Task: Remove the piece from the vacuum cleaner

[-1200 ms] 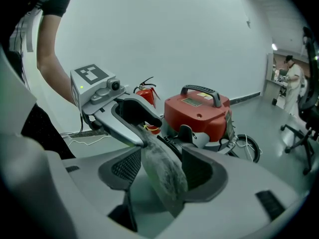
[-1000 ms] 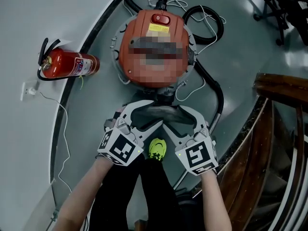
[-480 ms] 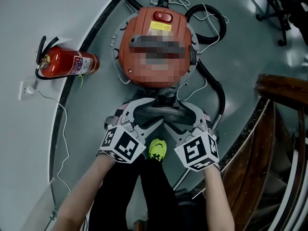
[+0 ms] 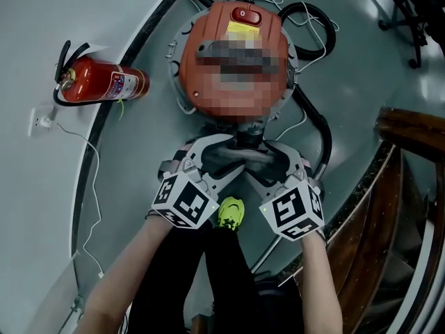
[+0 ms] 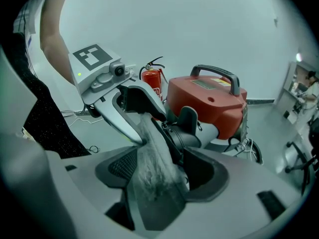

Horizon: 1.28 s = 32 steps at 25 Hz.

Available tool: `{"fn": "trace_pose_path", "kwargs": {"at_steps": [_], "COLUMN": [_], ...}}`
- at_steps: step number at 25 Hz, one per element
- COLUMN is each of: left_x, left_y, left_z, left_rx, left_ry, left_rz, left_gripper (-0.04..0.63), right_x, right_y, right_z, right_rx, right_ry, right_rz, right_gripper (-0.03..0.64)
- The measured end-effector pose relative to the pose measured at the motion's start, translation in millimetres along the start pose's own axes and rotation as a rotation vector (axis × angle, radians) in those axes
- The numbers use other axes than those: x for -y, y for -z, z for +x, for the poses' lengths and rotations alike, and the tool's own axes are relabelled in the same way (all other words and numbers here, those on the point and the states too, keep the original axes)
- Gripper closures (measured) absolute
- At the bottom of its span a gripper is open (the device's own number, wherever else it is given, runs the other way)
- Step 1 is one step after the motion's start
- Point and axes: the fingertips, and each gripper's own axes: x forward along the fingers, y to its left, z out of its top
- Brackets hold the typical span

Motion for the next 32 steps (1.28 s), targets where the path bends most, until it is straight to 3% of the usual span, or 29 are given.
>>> {"fn": "trace_pose_path", "kwargs": {"at_steps": [10,20,32], "left_x": [3.1,4.6,10.1], "left_y": [3.0,3.7,4.4], "left_z": [0.8,-0.9,-4.8], "left_rx": [0.004,-0.008,-0.014], "left_ry": [0.032,0.03,0.033], "left_rz": [-0.064,-0.071,-0.078], "left_gripper": [0.408,0.445,0.471], "right_x": [0.0,-0.8,-3.0], "right_y": [3.4,3.1,3.5], "right_z": [1.8,-2.1,-9.6], "right_rx": [-0.001,0.014,0.023], "right_ry": [0.002,0.024,0.047], "right_rz": [-0.017,-0.006,-0.001], "right_gripper": [0.359,0.394,0.491]}}
